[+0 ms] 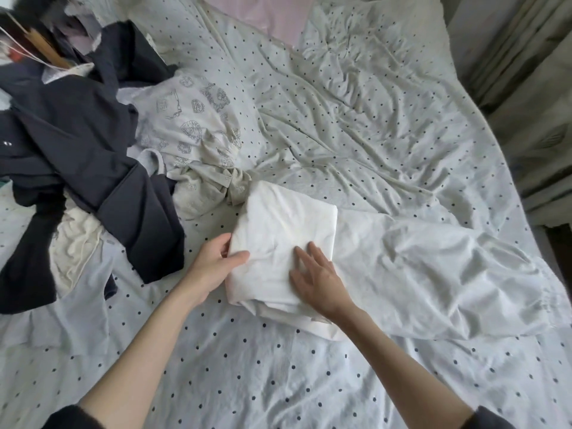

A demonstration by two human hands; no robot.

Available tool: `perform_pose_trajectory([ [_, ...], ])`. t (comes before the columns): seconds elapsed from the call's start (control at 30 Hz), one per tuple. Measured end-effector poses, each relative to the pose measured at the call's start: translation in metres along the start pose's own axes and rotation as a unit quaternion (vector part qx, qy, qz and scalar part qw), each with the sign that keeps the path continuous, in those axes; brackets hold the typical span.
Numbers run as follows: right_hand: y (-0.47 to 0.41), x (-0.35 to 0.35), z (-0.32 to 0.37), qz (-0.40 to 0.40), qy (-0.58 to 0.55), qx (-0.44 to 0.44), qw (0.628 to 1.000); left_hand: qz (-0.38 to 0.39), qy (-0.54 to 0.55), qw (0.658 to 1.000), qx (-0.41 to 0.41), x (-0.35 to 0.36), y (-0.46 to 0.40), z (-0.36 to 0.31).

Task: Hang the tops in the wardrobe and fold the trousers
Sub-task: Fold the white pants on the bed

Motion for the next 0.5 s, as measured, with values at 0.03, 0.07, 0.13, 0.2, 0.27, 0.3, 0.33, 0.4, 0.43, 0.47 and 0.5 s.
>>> perform_pose_trajectory([
  [0.03, 0.001, 0.001, 0.008, 0.008, -0.005, -0.005, 1.000, 0.006, -0.040, 0.999, 0.022, -0.003, 0.005, -0.015],
  [0.07, 0.000, 0.001, 0.017, 0.009, -0.021, -0.017, 1.000, 0.009, -0.088, 0.995, 0.048, -0.007, 0.011, -0.035],
  [0.13, -0.005, 0.002, 0.035, 0.019, -0.081, -0.044, 0.996, 0.003, -0.163, 0.983, 0.084, -0.015, 0.019, -0.075],
  [0.2, -0.011, 0.001, 0.048, 0.038, -0.147, -0.063, 0.986, -0.008, -0.233, 0.967, 0.098, -0.015, 0.024, -0.107],
  [0.27, -0.011, -0.008, 0.044, 0.047, -0.263, -0.050, 0.962, 0.010, -0.287, 0.953, 0.099, 0.002, 0.028, -0.125],
  [0.3, -0.006, -0.017, 0.034, 0.042, -0.337, -0.030, 0.940, 0.024, -0.304, 0.947, 0.103, 0.017, 0.030, -0.130],
  [0.33, -0.001, -0.023, 0.024, 0.036, -0.407, -0.010, 0.913, 0.035, -0.309, 0.944, 0.107, 0.029, 0.031, -0.130],
  [0.4, 0.018, -0.047, -0.006, 0.000, -0.526, 0.016, 0.850, 0.071, -0.278, 0.950, 0.120, 0.067, 0.028, -0.130],
  [0.43, 0.027, -0.057, -0.017, -0.016, -0.575, 0.019, 0.818, 0.088, -0.253, 0.956, 0.122, 0.082, 0.028, -0.129],
  [0.47, 0.038, -0.069, -0.031, -0.039, -0.607, 0.020, 0.794, 0.112, -0.240, 0.956, 0.123, 0.101, 0.024, -0.126],
  [0.5, 0.051, -0.082, -0.045, -0.068, -0.625, 0.018, 0.778, 0.141, -0.239, 0.954, 0.113, 0.123, 0.018, -0.121],
])
Point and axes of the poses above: each hand's wrist, its own y-axis away from the middle knuckle, its own x-axis out of the palm, z = x × y, the point moved 7 cm from there along -y, towards the middle knuckle, and after that the axes turned 10 degrees about z, right-handed, at the moved point
